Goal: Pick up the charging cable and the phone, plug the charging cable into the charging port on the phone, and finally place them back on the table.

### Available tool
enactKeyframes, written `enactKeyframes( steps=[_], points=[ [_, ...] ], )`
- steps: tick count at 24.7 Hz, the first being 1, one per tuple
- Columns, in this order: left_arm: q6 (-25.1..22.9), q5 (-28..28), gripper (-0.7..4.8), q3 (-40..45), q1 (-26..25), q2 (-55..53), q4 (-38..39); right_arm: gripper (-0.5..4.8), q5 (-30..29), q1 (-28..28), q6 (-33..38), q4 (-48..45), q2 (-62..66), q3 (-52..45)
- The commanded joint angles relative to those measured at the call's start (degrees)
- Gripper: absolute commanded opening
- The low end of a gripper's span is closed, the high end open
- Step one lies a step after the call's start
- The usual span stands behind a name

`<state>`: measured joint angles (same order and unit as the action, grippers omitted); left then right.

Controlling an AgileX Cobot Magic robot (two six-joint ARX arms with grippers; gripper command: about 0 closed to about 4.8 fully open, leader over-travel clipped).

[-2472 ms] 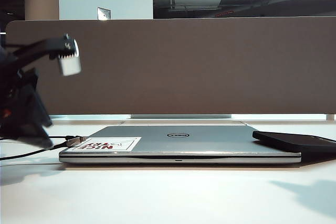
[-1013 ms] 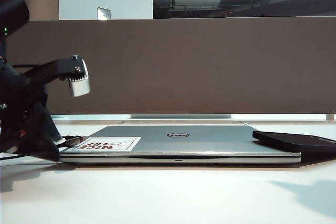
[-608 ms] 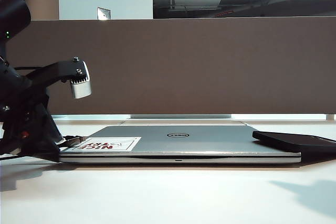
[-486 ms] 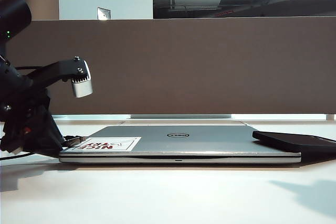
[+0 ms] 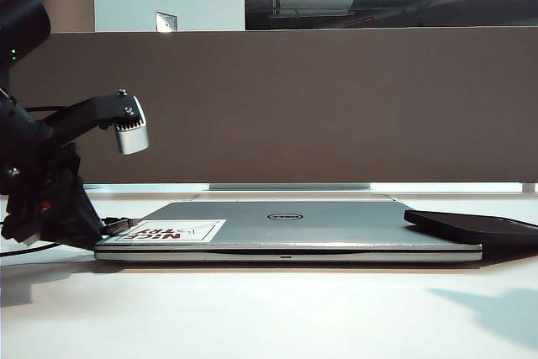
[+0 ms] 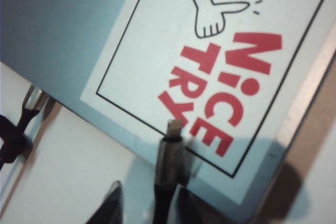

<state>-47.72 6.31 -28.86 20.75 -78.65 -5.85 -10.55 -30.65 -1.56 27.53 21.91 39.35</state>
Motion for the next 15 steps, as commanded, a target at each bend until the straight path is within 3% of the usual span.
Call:
enactKeyframes(
  steps=[1, 15],
  points=[
    [1.3, 0.4, -0.06, -0.1, 0.1, -0.9, -0.2, -0.08, -0.1, 0.0, -0.2, -1.2, -0.1, 0.4],
    [2.5, 0.4, -0.06, -0.4, 0.1, 2.9, 0.5, -0.08, -0.1, 0.0, -0.2, -1.3, -0.1, 0.4]
  ],
)
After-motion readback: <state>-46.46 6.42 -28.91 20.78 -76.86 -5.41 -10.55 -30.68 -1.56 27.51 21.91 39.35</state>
